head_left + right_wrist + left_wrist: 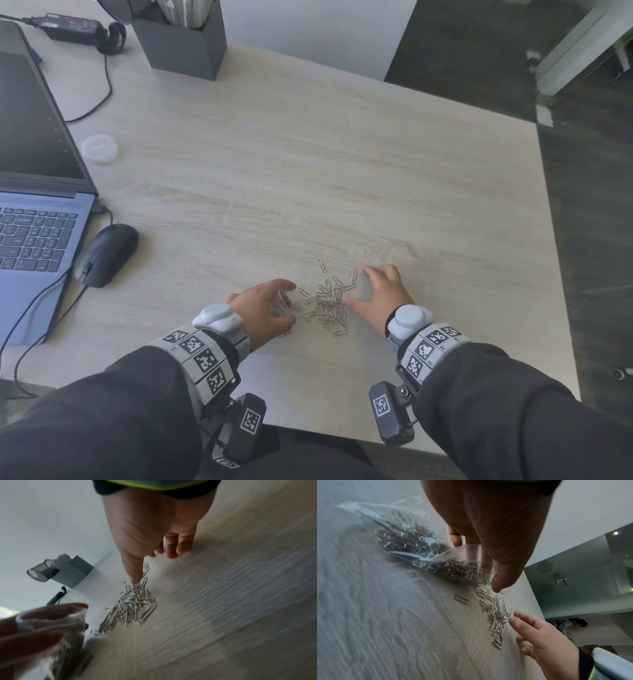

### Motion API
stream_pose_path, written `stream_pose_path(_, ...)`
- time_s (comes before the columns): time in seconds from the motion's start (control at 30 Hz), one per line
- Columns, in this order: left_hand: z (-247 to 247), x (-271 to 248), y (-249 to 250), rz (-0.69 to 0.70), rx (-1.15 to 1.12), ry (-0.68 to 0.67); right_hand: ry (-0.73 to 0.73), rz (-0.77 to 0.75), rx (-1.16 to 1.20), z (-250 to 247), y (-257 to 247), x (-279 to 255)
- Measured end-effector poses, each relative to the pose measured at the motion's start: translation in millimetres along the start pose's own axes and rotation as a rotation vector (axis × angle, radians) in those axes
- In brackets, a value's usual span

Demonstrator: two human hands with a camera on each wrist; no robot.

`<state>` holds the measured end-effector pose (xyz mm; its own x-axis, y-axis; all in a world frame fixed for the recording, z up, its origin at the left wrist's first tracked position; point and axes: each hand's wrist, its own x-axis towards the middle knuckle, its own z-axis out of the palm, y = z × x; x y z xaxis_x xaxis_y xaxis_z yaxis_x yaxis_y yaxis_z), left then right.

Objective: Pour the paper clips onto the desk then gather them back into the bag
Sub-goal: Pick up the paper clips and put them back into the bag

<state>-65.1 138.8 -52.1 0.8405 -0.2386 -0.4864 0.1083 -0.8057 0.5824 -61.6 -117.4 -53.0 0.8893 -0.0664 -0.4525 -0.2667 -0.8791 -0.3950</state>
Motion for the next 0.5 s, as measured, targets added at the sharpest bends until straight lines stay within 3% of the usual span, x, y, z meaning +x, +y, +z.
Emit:
stream_pose_path(0.23, 2, 1, -3, -0.013, 0.007, -0.017, -0.104, -0.216, -0.142, 19, -14, -7)
stream_pose_path(0.5, 2, 1, -4, -0.012, 0.002, -0.007, -0.081, -0.232, -0.113, 25, -27, -9)
